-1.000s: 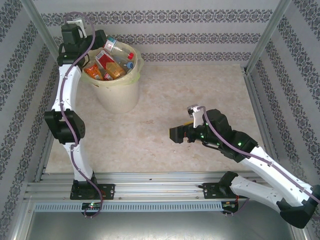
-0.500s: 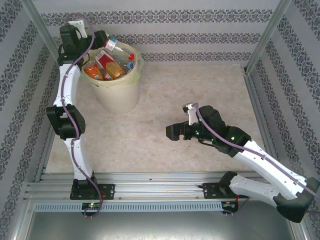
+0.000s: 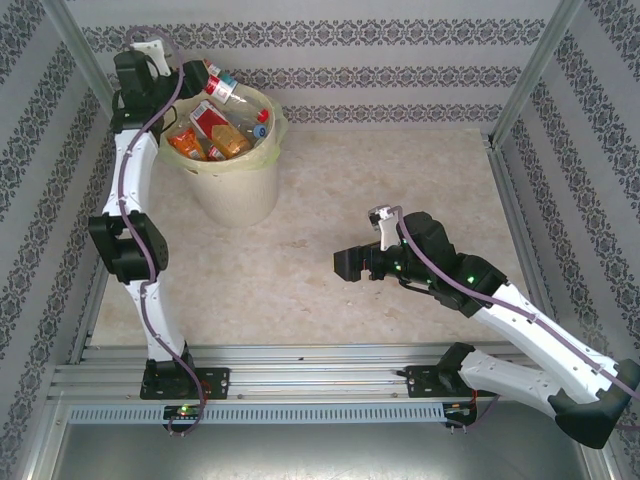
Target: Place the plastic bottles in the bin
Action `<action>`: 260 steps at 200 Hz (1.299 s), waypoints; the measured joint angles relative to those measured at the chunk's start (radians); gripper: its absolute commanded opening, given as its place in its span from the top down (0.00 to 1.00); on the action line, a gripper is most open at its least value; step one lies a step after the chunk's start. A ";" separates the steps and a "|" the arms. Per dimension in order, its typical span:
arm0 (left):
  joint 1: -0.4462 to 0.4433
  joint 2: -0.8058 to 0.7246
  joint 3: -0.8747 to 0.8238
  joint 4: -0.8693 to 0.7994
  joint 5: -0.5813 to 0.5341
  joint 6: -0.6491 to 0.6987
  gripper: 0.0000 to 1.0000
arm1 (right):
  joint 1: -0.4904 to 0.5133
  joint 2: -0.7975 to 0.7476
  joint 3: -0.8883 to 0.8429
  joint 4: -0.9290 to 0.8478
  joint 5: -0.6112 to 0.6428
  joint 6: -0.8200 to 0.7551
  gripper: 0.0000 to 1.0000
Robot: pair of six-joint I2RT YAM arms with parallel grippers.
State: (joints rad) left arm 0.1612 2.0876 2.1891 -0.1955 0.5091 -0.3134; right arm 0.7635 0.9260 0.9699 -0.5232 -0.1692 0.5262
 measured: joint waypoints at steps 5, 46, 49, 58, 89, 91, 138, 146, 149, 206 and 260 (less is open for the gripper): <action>0.000 -0.016 -0.018 0.002 0.002 -0.005 0.30 | 0.000 -0.001 0.000 0.003 0.000 0.000 0.02; 0.002 -0.118 -0.145 0.010 0.018 -0.028 0.32 | 0.000 -0.002 -0.002 0.014 -0.001 0.003 0.02; 0.002 -0.123 -0.151 0.011 0.019 -0.031 0.32 | 0.000 -0.003 -0.003 0.015 -0.001 0.003 0.02; 0.002 -0.140 -0.180 0.018 0.021 -0.036 0.32 | 0.000 -0.005 -0.005 0.019 -0.002 0.003 0.02; 0.002 -0.182 -0.246 0.038 0.030 -0.052 0.32 | 0.000 -0.017 -0.013 0.027 -0.004 0.005 0.02; 0.002 -0.184 -0.249 0.039 0.031 -0.054 0.32 | 0.000 -0.018 -0.013 0.027 -0.004 0.006 0.02; 0.002 -0.234 -0.307 0.056 0.036 -0.067 0.32 | 0.000 -0.026 -0.014 0.035 -0.004 0.018 0.02; 0.002 -0.244 -0.314 0.054 0.036 -0.066 0.32 | 0.000 -0.027 -0.016 0.035 -0.004 0.019 0.02; 0.002 -0.247 -0.315 0.053 0.037 -0.066 0.32 | 0.000 -0.028 -0.016 0.035 -0.004 0.019 0.02; -0.003 -0.279 -0.347 0.050 0.029 -0.066 0.32 | 0.000 -0.036 -0.018 0.039 -0.004 0.021 0.02; -0.003 -0.311 -0.370 0.020 0.006 -0.061 0.23 | 0.000 -0.048 -0.027 0.042 -0.004 0.022 0.02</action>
State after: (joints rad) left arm 0.1585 1.7763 1.8194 -0.1757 0.5148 -0.3744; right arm 0.7639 0.8776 0.9432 -0.4816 -0.1730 0.5480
